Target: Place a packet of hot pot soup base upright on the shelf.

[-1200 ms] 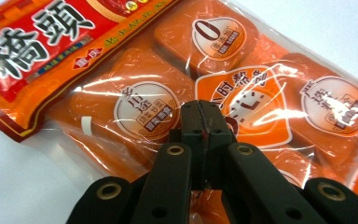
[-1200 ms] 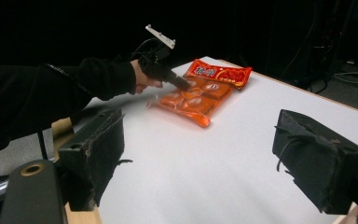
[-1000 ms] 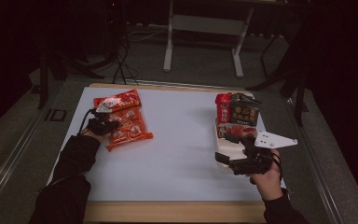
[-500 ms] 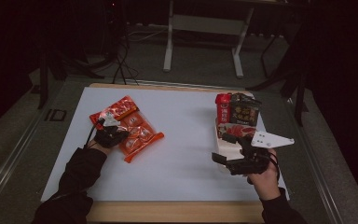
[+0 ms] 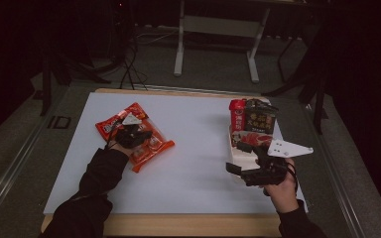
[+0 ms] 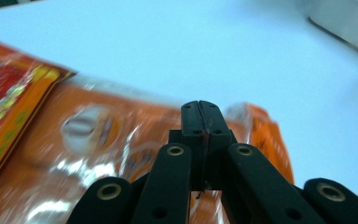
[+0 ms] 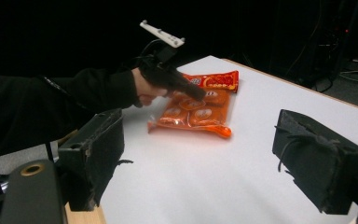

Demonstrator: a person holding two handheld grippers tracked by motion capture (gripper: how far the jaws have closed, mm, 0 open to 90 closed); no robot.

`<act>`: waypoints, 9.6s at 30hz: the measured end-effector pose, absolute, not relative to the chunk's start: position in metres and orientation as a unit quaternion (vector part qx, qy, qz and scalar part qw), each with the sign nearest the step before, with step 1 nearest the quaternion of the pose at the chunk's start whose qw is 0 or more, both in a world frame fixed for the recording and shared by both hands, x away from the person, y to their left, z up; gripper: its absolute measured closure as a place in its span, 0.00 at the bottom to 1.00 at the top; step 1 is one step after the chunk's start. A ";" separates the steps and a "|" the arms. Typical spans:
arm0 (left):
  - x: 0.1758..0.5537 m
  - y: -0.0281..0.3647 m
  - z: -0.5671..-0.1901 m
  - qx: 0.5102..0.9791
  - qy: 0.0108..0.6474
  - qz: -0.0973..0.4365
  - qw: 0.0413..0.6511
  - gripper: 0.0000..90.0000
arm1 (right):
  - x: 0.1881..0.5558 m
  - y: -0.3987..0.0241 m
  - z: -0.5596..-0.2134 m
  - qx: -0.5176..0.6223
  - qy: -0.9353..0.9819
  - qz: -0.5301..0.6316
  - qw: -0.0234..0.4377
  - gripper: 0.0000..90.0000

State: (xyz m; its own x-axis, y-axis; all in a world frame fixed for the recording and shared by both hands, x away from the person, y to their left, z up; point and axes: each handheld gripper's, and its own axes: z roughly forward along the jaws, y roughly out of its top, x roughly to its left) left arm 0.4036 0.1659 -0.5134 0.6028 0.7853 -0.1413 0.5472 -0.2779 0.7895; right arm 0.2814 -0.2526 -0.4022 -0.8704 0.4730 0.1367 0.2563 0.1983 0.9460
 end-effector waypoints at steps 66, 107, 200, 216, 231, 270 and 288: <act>0.408 0.241 -0.502 0.763 0.506 0.164 0.367 1.00 | 0.279 -0.251 -0.404 0.234 0.772 0.585 0.086 0.18; 0.410 0.225 -0.540 0.781 0.494 0.157 0.349 1.00 | 0.280 -0.249 -0.407 0.236 0.774 0.583 0.079 0.18; 0.365 0.222 -0.547 0.764 0.495 0.032 0.412 0.77 | 0.279 -0.249 -0.411 0.227 0.782 0.574 0.087 0.22; 0.353 0.209 -0.533 0.771 0.478 0.100 0.408 0.99 | 0.280 -0.248 -0.411 0.206 0.786 0.576 0.086 0.24; 0.341 0.204 -0.494 0.763 0.453 0.126 0.444 1.00 | 0.279 -0.250 -0.409 0.239 0.783 0.569 0.078 0.15; 0.288 0.160 -0.418 0.752 0.327 0.162 0.549 1.00 | 0.284 -0.220 -0.424 0.257 0.786 0.555 0.088 0.16; 0.258 0.133 -0.385 0.741 0.252 0.126 0.609 1.00 | 0.280 -0.207 -0.432 0.199 0.800 0.566 0.008 0.90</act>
